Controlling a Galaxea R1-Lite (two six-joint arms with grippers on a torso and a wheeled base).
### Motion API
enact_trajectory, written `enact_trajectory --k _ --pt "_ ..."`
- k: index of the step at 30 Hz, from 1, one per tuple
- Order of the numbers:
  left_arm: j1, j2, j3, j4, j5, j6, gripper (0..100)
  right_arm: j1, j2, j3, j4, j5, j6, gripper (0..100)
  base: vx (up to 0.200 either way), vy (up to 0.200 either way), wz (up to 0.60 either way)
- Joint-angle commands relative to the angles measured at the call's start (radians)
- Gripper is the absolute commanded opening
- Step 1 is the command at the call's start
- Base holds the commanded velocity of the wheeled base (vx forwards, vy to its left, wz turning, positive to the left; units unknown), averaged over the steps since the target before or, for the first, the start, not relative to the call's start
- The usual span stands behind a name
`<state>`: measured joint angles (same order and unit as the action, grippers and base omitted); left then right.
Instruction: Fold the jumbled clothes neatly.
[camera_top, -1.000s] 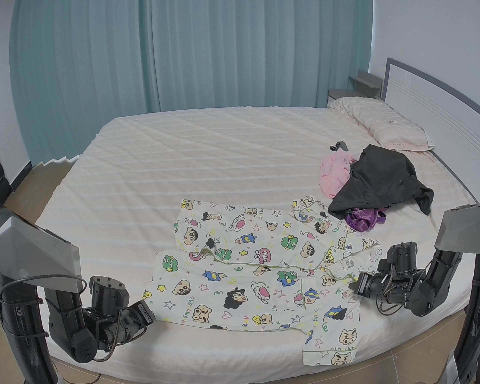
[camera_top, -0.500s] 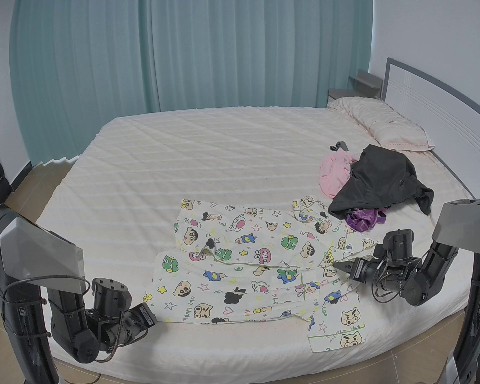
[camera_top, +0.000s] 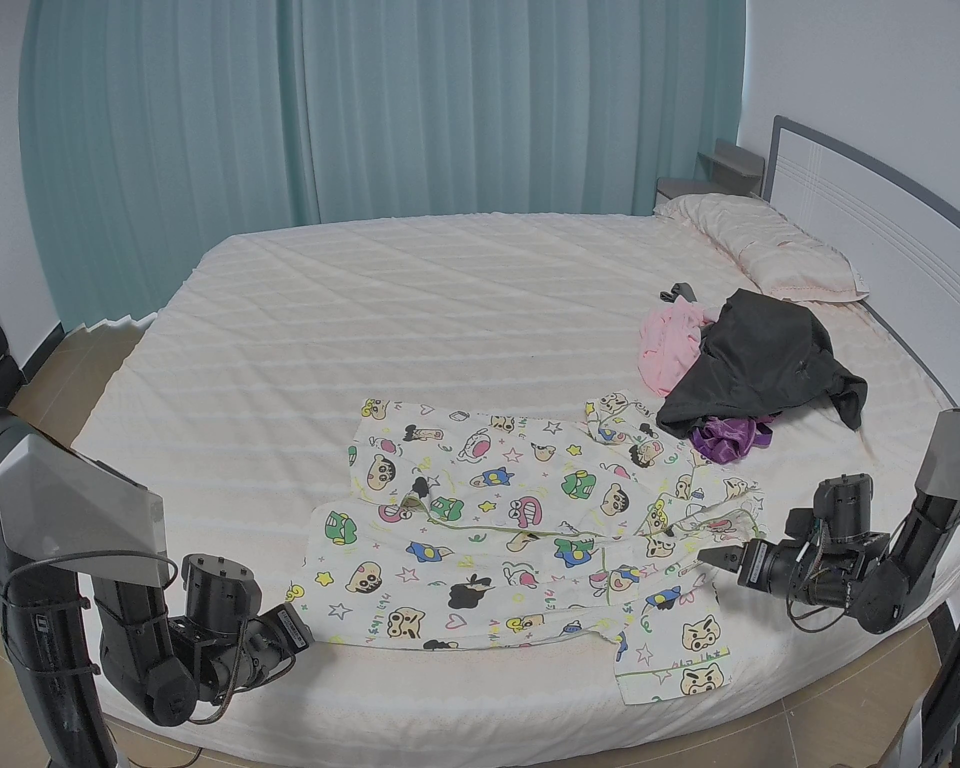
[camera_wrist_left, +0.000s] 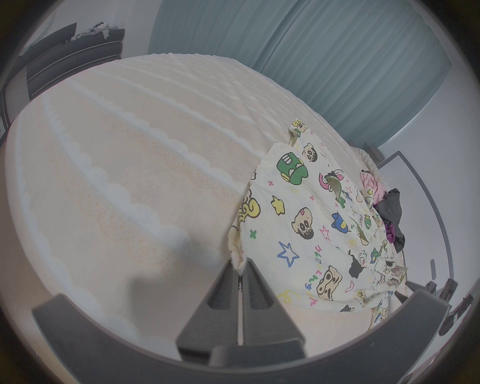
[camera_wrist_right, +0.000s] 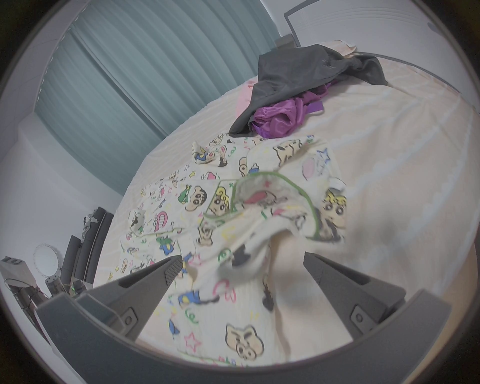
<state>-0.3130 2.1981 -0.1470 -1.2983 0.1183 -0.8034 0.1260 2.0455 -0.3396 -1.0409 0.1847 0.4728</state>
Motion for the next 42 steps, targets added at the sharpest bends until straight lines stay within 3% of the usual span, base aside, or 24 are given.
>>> enact_trajectory --k 1,10,22,35,36,42 --pt "-0.001 -0.024 0.003 -0.001 0.001 -0.002 0 -0.002 -0.056 0.106 -0.008 0.01 -0.006 100 0.0 0.0 0.0" --pt "-0.001 -0.061 0.014 0.001 0.006 0.003 0 0.038 -0.021 0.226 -0.01 0.036 -0.045 100 0.0 0.0 0.0" --pt "-0.006 -0.064 0.021 0.001 0.006 0.004 0 0.15 0.105 0.225 -0.065 0.032 -0.039 100 0.0 0.0 0.0" --pt "-0.006 -0.066 0.021 0.001 0.006 0.004 0 0.149 0.153 0.237 -0.122 0.019 -0.042 100 0.0 0.0 0.0" --pt "-0.006 -0.066 0.021 0.001 0.006 0.004 0 0.149 0.154 0.235 -0.122 0.015 -0.043 0 0.0 0.0 0.0" --pt "-0.006 -0.066 0.021 0.001 0.006 0.004 0 0.15 0.16 0.237 -0.123 -0.014 -0.043 0 0.0 0.0 0.0"
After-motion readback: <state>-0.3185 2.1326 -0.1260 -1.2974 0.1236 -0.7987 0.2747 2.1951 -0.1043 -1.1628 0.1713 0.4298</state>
